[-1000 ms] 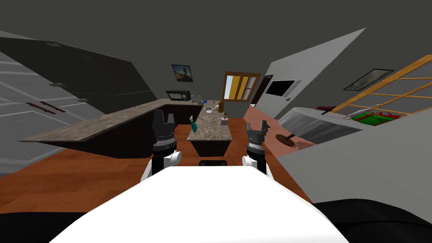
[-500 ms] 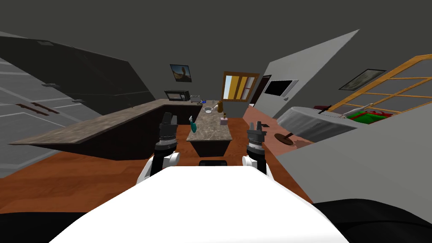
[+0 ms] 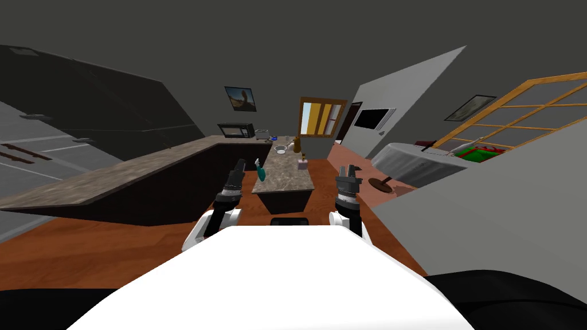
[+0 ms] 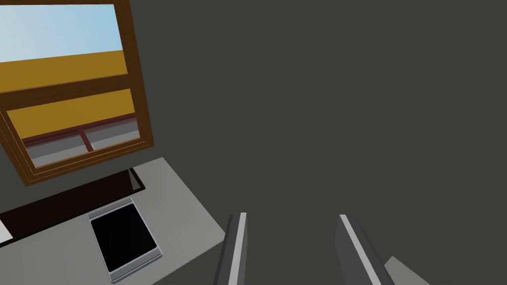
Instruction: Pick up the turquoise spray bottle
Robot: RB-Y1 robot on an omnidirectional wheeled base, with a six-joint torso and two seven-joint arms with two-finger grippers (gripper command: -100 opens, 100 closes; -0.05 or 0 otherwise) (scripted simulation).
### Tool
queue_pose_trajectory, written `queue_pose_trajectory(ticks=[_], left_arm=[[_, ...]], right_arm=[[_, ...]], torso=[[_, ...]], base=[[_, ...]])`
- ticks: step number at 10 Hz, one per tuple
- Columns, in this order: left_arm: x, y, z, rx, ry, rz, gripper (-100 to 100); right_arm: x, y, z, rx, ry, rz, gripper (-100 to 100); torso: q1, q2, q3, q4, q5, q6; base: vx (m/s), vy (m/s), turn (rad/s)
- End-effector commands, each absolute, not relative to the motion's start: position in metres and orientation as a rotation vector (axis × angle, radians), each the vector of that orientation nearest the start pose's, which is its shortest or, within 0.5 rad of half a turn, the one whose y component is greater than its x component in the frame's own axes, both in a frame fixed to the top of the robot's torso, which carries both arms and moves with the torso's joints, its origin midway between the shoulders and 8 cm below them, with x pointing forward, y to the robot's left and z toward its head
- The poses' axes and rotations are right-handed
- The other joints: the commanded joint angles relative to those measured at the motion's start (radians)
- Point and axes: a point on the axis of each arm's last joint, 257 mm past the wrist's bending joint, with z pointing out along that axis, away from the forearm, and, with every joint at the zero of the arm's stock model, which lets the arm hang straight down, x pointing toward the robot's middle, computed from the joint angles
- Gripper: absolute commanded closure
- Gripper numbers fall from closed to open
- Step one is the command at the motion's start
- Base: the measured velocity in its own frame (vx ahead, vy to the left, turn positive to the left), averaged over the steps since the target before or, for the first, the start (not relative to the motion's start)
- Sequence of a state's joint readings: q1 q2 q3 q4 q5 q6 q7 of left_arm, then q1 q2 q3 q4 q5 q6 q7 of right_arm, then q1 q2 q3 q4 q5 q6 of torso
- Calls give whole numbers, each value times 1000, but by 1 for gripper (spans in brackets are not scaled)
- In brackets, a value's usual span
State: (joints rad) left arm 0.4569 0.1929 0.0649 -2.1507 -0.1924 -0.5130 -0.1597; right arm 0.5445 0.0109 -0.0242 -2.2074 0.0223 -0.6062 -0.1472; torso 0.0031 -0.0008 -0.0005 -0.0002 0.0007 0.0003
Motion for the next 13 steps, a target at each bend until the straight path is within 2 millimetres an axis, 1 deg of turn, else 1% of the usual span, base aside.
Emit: queue_pose_trajectory(ticks=[1, 2, 3, 4, 5, 6, 8, 9, 13], left_arm=[[378, 272, -47, -363, 1016, -898, -100], [385, 280, -71, -369, 1084, -841, -100], [385, 280, -71, -369, 1084, -841, -100], [388, 284, -83, -372, 1117, -812, -100], [393, 294, -106, -377, 1183, -752, -100], [393, 294, -106, -377, 1183, -752, -100], [397, 306, -129, -379, 1248, -688, -100], [399, 322, -151, -377, 1313, -618, -100], [401, 364, -191, -357, 1445, -455, -100]], right_arm=[[334, -290, -2, 707, 581, 1385, 0], [334, -290, -2, 707, 581, 1385, 0], [334, -290, -2, 707, 581, 1385, 0], [334, -290, -2, 707, 581, 1385, 0], [334, -290, -2, 707, 581, 1385, 0], [334, -290, -2, 707, 581, 1385, 0], [334, -290, -2, 707, 581, 1385, 0], [334, -290, -2, 707, 581, 1385, 0], [334, -290, -2, 707, 581, 1385, 0]], torso=[[0, 0, 0, 0, 0, 0], [0, 0, 0, 0, 0, 0], [0, 1, 0, 0, 0, 0], [-1, 1, 0, 0, 0, 0], [-2, 0, 0, 0, 0, 0], [-3, 0, 0, 0, -1, 0], [-3, 0, 0, 0, -1, 0], [-4, 0, 0, 0, -1, 0], [-9, -1, 0, 0, -2, 0]], base=[[1, 46, -93], [1, 47, -128], [-1, 29, -63], [-1, 9, -43], [3, 0, -137], [3, 0, -64], [5, -12, -54], [16, -51, -113], [23, -82, -74]])
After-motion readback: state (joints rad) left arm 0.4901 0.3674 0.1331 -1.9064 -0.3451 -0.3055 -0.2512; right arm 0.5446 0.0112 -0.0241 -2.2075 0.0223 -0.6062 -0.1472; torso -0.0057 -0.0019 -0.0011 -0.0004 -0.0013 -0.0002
